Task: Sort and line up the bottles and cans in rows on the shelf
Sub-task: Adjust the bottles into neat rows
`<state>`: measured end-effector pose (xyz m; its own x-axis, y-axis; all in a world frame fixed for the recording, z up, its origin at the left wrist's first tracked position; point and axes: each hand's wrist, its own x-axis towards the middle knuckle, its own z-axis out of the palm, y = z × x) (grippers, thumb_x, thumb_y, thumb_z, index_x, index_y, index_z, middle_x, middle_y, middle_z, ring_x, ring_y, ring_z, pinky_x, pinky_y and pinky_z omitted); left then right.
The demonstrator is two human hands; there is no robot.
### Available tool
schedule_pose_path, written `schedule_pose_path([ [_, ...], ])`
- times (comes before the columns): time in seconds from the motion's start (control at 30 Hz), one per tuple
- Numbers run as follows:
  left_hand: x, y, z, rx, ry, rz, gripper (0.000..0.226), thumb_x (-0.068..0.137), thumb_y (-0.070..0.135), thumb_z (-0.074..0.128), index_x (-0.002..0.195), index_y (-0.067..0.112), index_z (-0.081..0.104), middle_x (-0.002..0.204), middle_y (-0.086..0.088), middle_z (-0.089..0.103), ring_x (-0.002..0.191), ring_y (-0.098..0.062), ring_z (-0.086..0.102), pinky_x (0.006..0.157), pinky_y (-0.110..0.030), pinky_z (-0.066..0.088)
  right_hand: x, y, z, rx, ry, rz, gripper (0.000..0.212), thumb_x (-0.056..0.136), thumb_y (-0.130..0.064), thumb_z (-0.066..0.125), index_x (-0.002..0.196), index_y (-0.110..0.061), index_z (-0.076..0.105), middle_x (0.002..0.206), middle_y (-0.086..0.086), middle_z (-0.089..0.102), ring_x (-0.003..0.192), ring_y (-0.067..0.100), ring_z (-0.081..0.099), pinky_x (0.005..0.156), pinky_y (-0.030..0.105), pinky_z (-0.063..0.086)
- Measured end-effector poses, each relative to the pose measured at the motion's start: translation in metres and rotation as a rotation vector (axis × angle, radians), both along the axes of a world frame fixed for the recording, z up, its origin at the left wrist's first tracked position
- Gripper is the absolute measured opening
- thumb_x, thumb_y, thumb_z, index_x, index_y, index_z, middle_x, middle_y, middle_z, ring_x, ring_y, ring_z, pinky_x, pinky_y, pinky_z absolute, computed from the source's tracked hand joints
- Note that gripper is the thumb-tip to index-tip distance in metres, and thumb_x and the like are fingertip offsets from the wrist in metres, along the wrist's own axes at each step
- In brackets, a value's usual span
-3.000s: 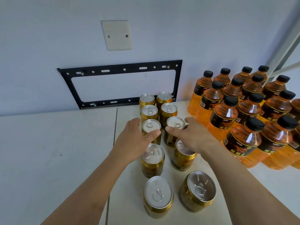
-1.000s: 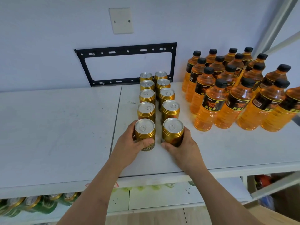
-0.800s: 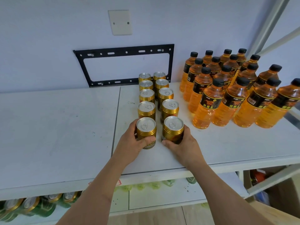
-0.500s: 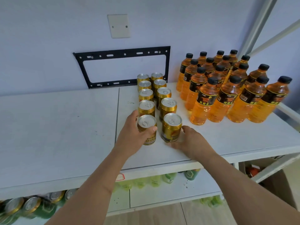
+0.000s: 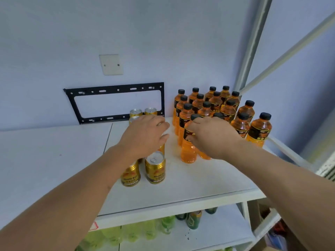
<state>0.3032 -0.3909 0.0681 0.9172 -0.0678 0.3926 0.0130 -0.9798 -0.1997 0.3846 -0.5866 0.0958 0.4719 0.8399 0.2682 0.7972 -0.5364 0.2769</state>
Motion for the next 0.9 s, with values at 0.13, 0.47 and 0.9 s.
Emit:
schedule_pose_path([
  [0.13,0.031,-0.018,0.017,-0.013,-0.011,0.06,0.045,0.101,0.045,0.038,0.139,0.023,0.05,0.145,0.002,0.047,0.131,-0.018,0.043,0.107,-0.036,0.035,0.038,-0.017,0.015,0.081,-0.018,0.002,0.033,0.102,-0.041,0.04,0.12,-0.024,0.061,0.106,-0.003,0.062,0.094,0.018,0.058,0.074,0.03,0.047],
  [0.47,0.124,-0.017,0.037,-0.426,-0.074,0.231,0.048,0.098,0.052,0.044,0.14,0.028,0.048,0.148,0.005,0.044,0.131,-0.016,0.045,0.102,-0.037,0.04,0.168,-0.025,0.042,0.202,0.278,-0.123,0.032,0.1,-0.043,0.044,0.117,-0.021,0.06,0.105,0.0,0.064,0.088,0.018,0.056,0.07,0.031,0.044],
  [0.9,0.295,0.059,0.042,-0.711,0.191,0.245,0.06,0.095,0.05,0.052,0.148,0.026,0.035,0.147,-0.005,0.045,0.129,-0.022,0.046,0.101,-0.032,0.038,0.319,0.062,0.053,0.125,0.512,-0.118,0.053,0.101,-0.044,0.047,0.146,-0.016,0.042,0.146,0.005,0.048,0.131,0.022,0.046,0.103,0.029,0.035],
])
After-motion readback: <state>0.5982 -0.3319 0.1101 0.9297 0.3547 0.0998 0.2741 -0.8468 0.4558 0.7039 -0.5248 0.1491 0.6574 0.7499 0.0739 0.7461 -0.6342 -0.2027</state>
